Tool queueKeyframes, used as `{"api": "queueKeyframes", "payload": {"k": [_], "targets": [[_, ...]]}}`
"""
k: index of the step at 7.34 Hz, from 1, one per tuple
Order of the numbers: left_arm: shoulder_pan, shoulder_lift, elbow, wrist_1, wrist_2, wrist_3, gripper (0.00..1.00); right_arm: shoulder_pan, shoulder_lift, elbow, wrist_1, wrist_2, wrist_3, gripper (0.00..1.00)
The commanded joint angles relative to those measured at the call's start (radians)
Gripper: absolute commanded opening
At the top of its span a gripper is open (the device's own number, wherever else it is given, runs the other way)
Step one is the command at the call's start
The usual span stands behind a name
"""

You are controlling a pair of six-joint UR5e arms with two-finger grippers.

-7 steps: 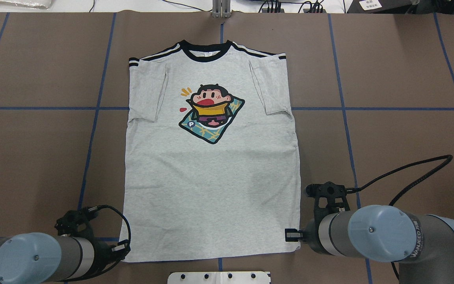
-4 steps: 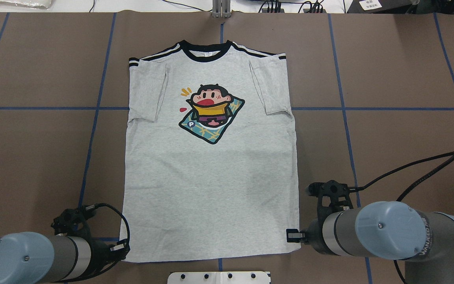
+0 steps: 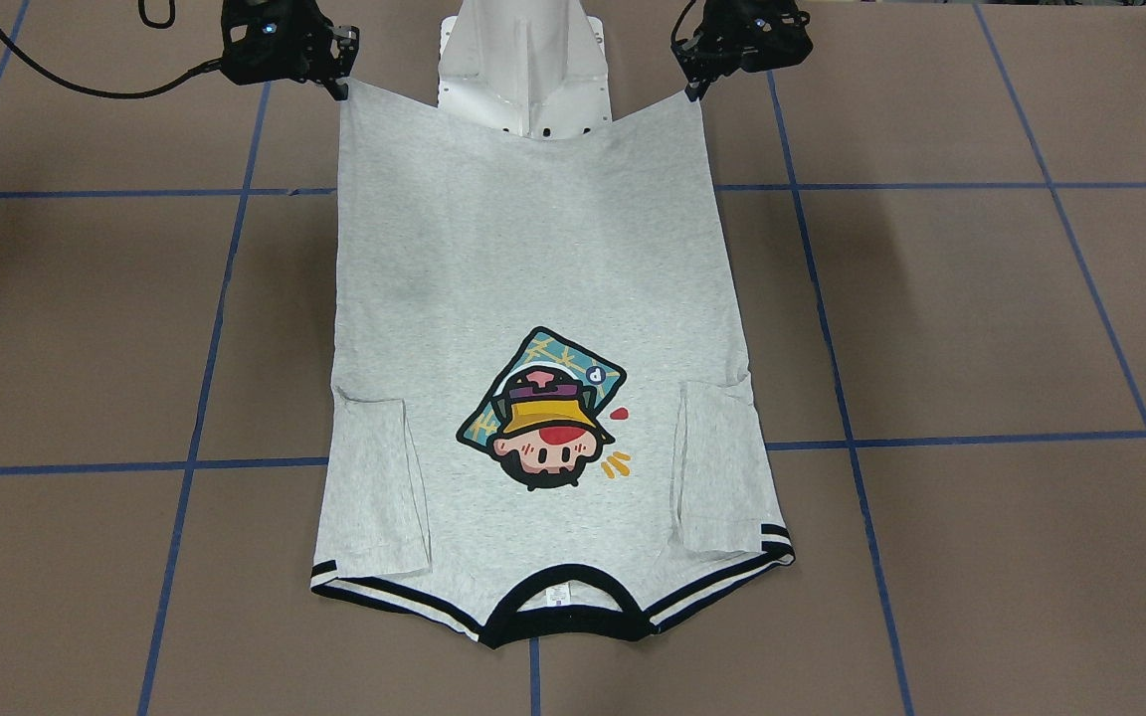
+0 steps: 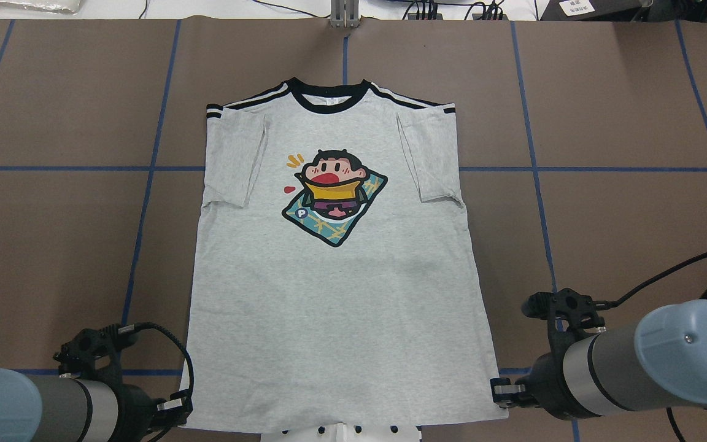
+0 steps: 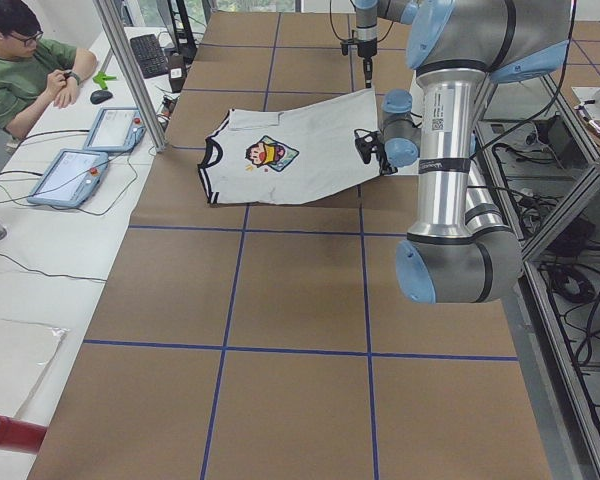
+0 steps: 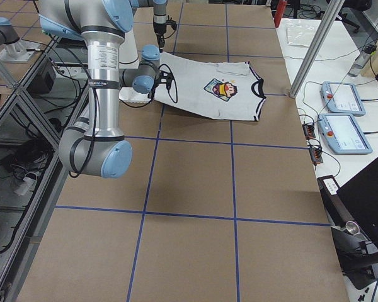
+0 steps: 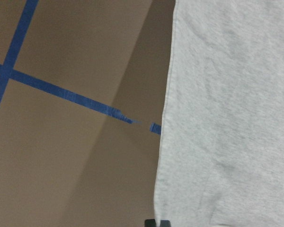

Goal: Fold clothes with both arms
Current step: 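Grasp the hem corners with both grippers and pull them toward the robot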

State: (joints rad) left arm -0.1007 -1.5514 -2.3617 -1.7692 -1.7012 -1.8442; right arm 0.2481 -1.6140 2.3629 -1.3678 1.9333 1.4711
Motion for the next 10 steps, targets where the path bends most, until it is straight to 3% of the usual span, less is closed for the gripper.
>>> {"api": "queueKeyframes", "payload": {"k": [1, 7, 10], "targets": [[0.006, 0.037, -0.051, 0.036, -0.014, 0.057, 0.0, 0.048, -0.047, 0.041, 0.0, 0.085, -0.002, 0.0], [0.098, 0.059, -0.099, 0.036, -0.014, 0.076, 0.0, 0.071, -0.112, 0.084, -0.001, 0.226, -0.003, 0.0], [0.066, 0.047, -0.099, 0.033, -0.017, 0.076, 0.0, 0.141, -0.095, 0.073, -0.001, 0.237, -0.003, 0.0]]}}
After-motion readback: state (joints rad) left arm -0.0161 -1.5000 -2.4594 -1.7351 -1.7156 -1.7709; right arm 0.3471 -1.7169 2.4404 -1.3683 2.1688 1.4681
